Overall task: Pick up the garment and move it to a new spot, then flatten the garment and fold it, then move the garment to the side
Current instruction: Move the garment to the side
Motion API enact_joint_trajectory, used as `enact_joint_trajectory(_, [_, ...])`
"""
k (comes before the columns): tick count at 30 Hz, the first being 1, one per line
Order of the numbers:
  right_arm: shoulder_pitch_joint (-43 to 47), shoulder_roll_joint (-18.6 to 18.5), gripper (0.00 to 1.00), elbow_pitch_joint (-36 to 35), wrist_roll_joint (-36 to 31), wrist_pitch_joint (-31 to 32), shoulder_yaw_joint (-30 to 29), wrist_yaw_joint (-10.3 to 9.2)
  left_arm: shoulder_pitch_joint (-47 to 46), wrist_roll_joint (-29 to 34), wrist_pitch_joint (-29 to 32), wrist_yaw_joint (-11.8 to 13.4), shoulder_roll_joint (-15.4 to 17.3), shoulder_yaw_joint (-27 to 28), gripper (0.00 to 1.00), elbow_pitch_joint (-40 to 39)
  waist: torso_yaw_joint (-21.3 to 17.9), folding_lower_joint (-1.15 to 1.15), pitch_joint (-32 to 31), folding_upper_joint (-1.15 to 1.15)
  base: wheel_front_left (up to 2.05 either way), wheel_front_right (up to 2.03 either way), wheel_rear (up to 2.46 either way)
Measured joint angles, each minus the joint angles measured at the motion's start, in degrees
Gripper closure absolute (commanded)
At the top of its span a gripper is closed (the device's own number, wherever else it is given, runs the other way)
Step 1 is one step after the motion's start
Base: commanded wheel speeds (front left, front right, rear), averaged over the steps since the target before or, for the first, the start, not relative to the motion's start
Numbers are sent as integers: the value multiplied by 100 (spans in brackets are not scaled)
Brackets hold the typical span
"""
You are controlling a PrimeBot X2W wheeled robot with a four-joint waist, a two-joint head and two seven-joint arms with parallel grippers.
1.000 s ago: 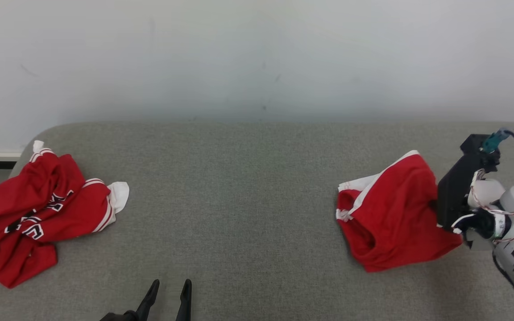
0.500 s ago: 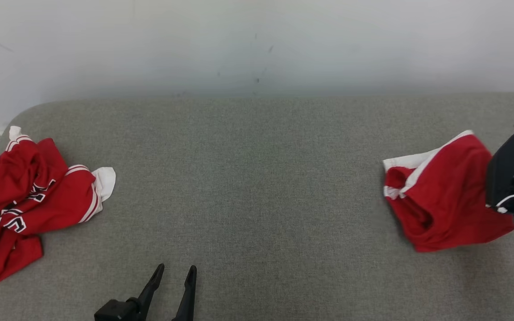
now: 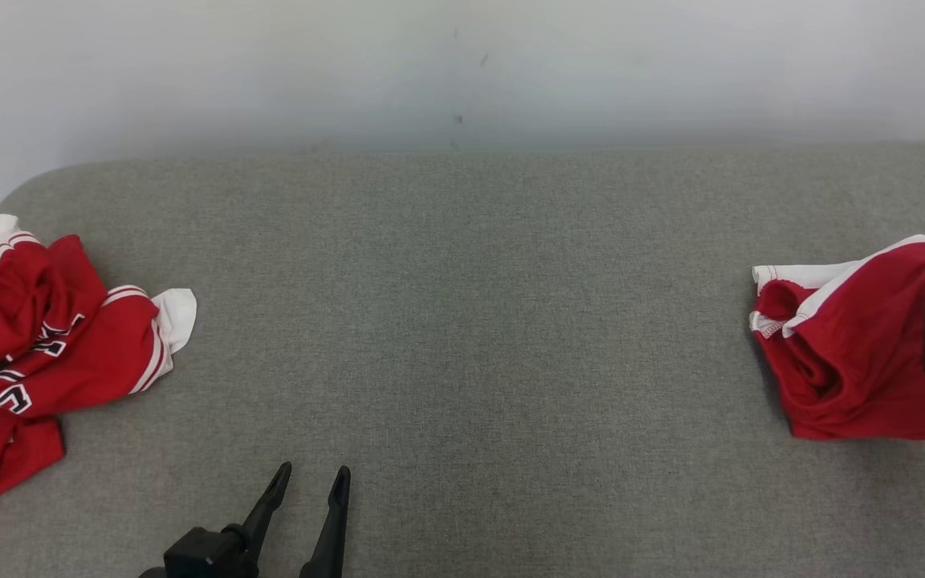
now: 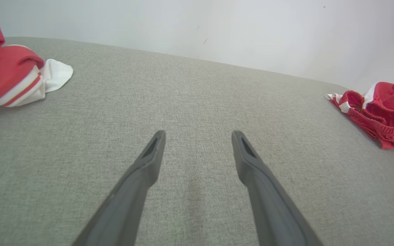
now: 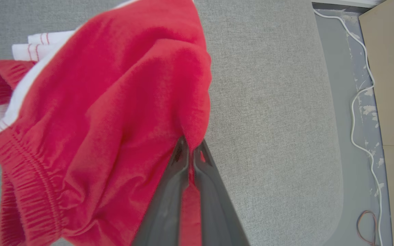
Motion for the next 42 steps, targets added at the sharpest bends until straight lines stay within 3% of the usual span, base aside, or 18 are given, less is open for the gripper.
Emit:
enact_joint_trajectory(15, [-193, 101, 100, 238, -232, -424, 116, -14, -152, 86, 70, -51, 46, -49, 0, -105, -294, 0, 310, 0, 0, 0, 0])
enact_joint_trajectory(32, [-297, 142, 100, 616, -396, -772, 238, -14, -249, 109, 81, -94, 42, -47, 0, -66, -260, 0, 438, 0, 0, 0, 0])
enact_joint_trajectory(33, [-299, 141, 85, 635, -438, -800, 271, -14, -249, 109, 81, -94, 43, -47, 0, -60, -253, 0, 440, 0, 0, 0, 0])
enact_joint_trajectory(34, [-306, 140, 47, 661, -477, -817, 289, -13, -250, 109, 81, -94, 43, -47, 0, -57, -246, 0, 441, 0, 0, 0, 0])
enact_joint_trajectory(35, [-316, 137, 0, 692, -490, -843, 293, -13, -250, 109, 81, -94, 43, -46, 0, -52, -238, 0, 442, 0, 0, 0, 0])
enact_joint_trajectory(42, [-426, 146, 0, 816, -569, -899, 355, -14, -259, 104, 81, -93, 34, -34, 0, 42, -209, 0, 384, 0, 0, 0, 0])
